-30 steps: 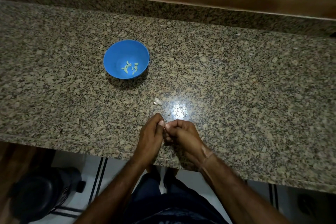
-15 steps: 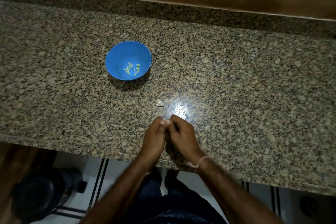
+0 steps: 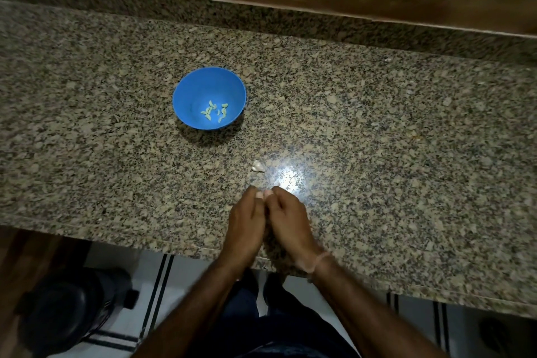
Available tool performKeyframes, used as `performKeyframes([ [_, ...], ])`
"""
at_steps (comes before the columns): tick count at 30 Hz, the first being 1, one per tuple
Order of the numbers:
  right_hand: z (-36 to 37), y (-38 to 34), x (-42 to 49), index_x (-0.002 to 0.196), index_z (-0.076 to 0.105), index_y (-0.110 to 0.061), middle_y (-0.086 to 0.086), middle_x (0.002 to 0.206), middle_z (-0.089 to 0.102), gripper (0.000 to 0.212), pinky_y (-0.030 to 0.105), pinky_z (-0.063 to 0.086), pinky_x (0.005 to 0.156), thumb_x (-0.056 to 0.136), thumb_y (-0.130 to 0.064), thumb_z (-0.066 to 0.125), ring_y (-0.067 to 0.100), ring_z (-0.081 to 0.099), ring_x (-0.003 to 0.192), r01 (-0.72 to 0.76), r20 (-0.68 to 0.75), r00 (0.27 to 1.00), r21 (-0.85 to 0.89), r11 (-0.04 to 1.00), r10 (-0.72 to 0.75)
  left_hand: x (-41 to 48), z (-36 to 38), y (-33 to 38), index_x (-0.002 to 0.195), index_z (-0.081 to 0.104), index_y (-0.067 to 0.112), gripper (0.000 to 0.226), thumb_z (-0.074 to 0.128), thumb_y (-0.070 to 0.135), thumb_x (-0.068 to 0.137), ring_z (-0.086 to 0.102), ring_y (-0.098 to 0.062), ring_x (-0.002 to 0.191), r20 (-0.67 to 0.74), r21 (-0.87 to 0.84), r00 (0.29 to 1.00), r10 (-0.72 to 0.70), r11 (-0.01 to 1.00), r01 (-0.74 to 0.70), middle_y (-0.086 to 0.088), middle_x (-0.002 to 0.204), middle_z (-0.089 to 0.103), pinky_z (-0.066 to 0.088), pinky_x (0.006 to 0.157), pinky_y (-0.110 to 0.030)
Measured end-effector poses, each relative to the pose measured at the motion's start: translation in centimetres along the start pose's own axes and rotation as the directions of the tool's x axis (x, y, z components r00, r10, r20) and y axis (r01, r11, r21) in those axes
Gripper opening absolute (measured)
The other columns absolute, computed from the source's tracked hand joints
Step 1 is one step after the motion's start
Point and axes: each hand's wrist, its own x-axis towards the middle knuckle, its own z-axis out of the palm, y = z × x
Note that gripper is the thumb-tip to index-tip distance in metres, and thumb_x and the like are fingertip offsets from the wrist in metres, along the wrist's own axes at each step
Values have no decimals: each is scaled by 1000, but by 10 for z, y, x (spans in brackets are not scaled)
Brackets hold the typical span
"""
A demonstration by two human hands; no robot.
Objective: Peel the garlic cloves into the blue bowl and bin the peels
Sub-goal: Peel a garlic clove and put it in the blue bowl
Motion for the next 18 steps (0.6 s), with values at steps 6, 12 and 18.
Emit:
performKeyframes([
  [6,-8,3,0,77,52,-19,-9,65,51,34,15,40,56,111,-27,48,5,49,58,79,48,996,-27,996,-78,7,-3,7,79,48,16,35,37,23,111,45,-8,49,146,-164,963,-225,955,248,5,59,50,34,44,-22],
  [12,-2,1,-1,73,50,-22,-9,65,50,37,16,33,58,109,-29,49,6,46,60,43,-33,998,-212,976,-51,12,-1,2,76,52,14,38,39,24,111,43,-7,45,123,-397,951,-282,865,308,5,57,48,32,39,-18],
  [18,-14,-7,9,68,49,-23,-9,60,43,41,21,29,51,109,-28,50,6,37,51,-224,147,970,217,950,196,7,-1,-11,88,48,16,26,38,26,110,46,-2,60,-72,242,987,142,963,-121,11,73,49,33,50,-16],
])
